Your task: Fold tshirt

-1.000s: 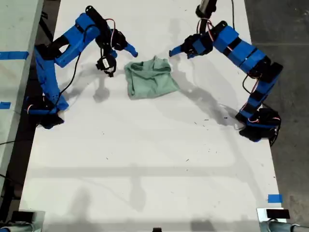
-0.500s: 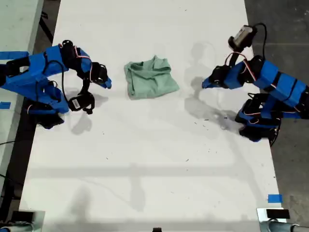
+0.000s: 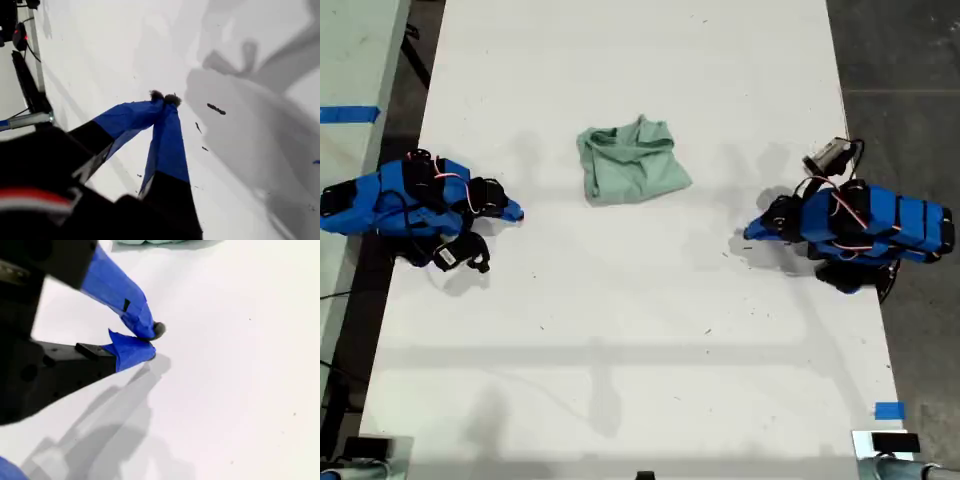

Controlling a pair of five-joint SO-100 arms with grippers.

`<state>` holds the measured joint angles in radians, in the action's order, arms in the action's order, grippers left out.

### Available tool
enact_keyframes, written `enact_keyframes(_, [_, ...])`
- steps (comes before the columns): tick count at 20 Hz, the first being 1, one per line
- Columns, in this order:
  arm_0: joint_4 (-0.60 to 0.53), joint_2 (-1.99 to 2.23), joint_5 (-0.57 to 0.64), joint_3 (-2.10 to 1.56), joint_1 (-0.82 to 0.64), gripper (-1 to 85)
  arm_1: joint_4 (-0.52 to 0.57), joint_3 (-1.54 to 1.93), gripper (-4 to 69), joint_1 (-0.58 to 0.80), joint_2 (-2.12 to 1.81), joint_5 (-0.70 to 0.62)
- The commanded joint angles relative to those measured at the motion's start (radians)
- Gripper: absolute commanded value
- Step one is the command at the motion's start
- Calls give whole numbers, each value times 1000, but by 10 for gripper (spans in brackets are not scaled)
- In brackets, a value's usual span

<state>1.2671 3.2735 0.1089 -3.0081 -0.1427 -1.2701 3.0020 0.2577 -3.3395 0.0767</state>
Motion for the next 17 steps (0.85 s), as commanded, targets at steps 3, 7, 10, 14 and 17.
enact_keyframes(3, [135,58,-25,-8,28,56,55,9,23,69,-25,-170])
enact_keyframes(7, [156,55,-23,-9,43,86,35,0,18,110,-26,-653])
enact_keyframes(10, [156,55,-23,-9,43,89,35,0,17,110,-26,-653])
enact_keyframes(14, [156,55,-23,-9,43,91,35,0,17,110,-26,-653])
enact_keyframes(17, [156,55,-23,-9,43,91,35,0,17,110,-26,-653])
